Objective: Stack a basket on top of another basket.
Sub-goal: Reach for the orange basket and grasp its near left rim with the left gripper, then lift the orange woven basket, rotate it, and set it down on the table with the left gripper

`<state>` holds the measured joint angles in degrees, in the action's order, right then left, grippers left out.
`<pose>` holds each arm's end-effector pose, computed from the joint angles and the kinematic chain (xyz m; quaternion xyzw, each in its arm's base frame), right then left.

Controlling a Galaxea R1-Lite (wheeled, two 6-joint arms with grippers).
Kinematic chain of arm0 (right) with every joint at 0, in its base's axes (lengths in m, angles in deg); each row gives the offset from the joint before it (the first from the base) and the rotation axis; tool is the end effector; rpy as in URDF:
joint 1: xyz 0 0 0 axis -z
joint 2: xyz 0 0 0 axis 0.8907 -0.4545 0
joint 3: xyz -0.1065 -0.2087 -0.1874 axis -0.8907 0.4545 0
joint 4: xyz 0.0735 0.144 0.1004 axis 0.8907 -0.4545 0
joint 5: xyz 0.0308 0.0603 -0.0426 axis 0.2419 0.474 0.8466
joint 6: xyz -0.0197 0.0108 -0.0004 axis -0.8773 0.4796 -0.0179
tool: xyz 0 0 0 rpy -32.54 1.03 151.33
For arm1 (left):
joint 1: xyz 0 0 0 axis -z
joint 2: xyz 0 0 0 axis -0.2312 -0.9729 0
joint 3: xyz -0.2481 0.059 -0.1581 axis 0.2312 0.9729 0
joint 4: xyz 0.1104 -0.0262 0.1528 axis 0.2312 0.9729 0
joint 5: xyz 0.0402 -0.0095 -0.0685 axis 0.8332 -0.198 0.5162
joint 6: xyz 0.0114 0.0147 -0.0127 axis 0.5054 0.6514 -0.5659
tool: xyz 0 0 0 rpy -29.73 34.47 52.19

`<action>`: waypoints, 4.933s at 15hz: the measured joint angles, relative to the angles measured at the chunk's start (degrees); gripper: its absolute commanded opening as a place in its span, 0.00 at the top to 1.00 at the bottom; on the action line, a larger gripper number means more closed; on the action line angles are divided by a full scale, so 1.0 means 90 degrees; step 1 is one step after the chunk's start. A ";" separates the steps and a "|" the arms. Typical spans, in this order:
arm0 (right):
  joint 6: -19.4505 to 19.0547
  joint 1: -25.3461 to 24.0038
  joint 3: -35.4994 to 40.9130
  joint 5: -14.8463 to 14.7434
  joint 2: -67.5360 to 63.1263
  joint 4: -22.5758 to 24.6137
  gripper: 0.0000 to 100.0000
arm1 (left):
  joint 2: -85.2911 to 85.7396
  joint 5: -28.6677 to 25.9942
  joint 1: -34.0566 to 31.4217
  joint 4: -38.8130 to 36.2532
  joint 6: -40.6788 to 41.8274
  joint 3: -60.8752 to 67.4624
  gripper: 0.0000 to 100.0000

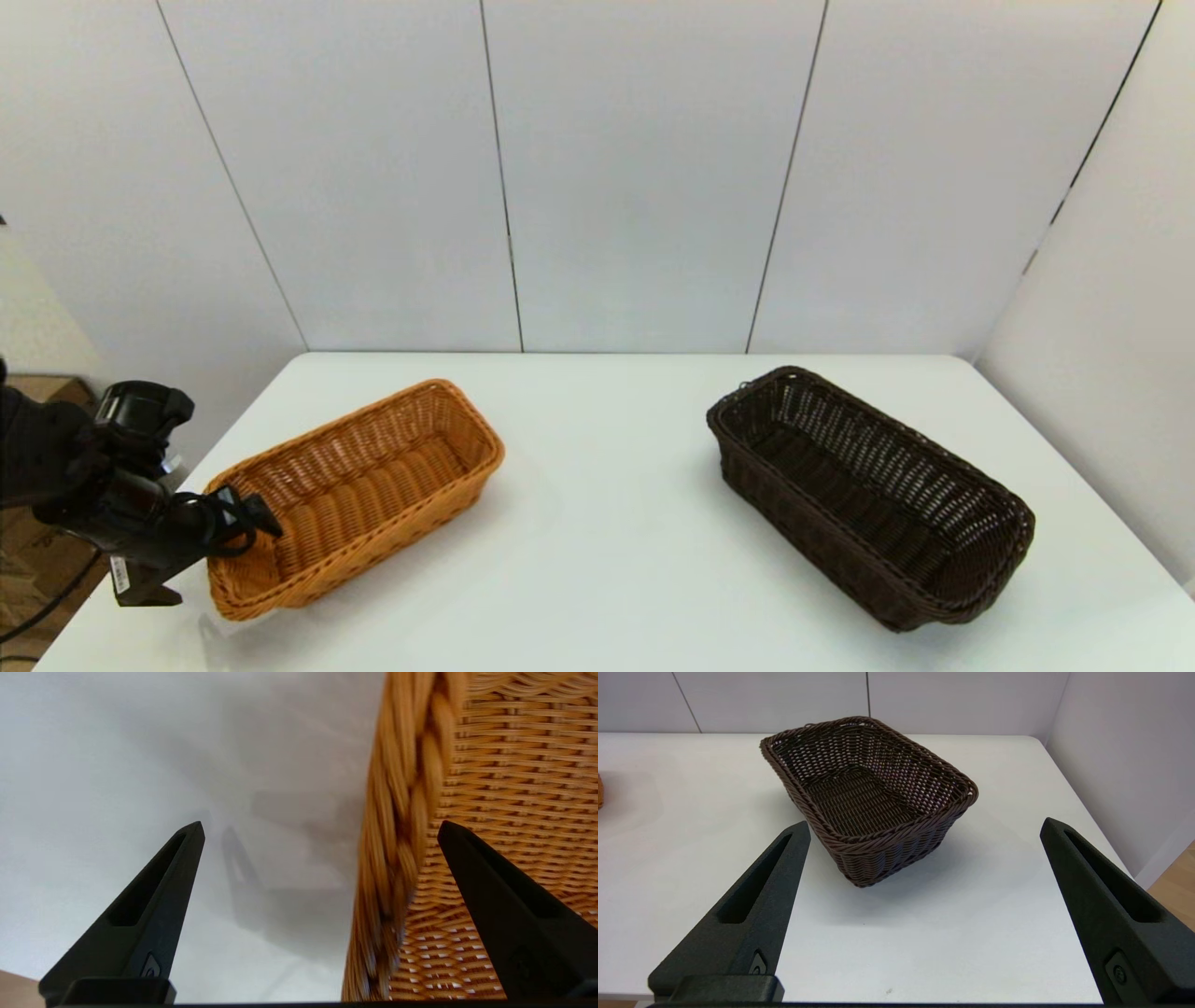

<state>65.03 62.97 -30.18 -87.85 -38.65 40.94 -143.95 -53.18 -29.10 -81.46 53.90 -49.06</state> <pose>-0.0229 0.0000 0.0760 0.0031 -0.0027 0.0019 1.0000 0.2765 0.0762 0.0542 -0.2890 0.5465 0.2125 0.7567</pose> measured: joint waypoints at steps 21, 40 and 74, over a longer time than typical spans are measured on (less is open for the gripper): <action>-0.0003 0.0000 0.0000 0.0000 0.0000 0.0003 0.00 | -0.0226 -0.0490 0.0023 -0.0030 -0.0061 -0.0084 1.00; -0.0003 0.0000 0.0000 0.0003 0.0000 0.0000 0.00 | 0.0362 -0.1964 0.1653 -0.0020 0.0799 -0.0371 1.00; -0.0003 0.0000 0.0000 0.0003 0.0000 0.0000 0.00 | -0.1189 -0.2013 0.3222 0.0381 0.0517 -0.1884 1.00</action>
<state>65.00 62.97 -30.18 -87.83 -38.65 40.94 -154.65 -71.29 -0.09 -78.03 58.56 -66.02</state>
